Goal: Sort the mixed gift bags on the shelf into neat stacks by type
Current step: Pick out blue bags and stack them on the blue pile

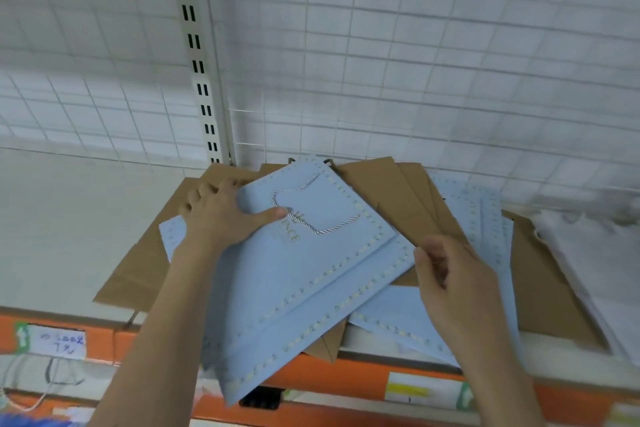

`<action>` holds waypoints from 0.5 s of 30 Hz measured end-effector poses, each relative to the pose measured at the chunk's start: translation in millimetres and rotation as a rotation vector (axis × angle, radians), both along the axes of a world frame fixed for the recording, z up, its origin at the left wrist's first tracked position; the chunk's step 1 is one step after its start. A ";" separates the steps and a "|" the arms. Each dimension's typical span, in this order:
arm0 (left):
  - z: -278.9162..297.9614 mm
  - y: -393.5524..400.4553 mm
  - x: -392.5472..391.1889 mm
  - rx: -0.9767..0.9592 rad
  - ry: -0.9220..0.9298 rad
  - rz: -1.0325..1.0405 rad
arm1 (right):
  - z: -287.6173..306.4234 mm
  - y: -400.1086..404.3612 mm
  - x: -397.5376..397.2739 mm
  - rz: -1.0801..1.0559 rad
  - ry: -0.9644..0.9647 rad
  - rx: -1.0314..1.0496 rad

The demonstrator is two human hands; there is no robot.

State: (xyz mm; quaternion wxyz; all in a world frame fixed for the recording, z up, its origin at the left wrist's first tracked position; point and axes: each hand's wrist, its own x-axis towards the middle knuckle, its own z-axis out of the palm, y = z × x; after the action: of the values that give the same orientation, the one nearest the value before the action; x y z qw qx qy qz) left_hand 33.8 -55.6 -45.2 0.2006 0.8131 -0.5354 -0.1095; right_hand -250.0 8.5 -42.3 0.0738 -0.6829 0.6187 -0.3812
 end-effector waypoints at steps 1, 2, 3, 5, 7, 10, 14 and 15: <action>0.7 2.7 -2.2 0.008 -0.001 0.040 | -0.2 2.2 0.5 -0.004 -0.008 0.009; -0.3 5.5 -3.0 0.016 0.000 0.070 | -0.4 4.7 1.4 -0.005 -0.010 0.020; -1.3 8.9 -3.3 0.017 0.013 0.095 | -0.7 7.4 2.2 -0.002 -0.008 0.029; -4.4 15.9 -1.5 -0.010 0.084 0.150 | -2.4 12.1 2.6 -0.001 0.014 0.038; -6.7 25.0 1.5 -0.037 0.173 0.199 | -5.5 16.3 3.0 -0.013 0.041 0.062; -9.6 40.1 4.5 -0.071 0.236 0.266 | -9.7 20.9 9.2 -0.009 0.102 0.189; -13.3 55.8 6.3 -0.147 0.268 0.293 | -9.8 23.0 22.1 0.023 0.120 0.295; -14.4 57.8 7.3 -0.167 0.281 0.277 | -8.2 22.7 25.4 0.036 0.111 0.306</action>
State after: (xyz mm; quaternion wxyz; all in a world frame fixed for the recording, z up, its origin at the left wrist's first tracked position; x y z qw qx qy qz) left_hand 41.1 2.1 -59.6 0.3529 0.8362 -0.3926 -0.1484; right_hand -224.6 31.2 -50.6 0.1493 -0.6946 0.6605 -0.2430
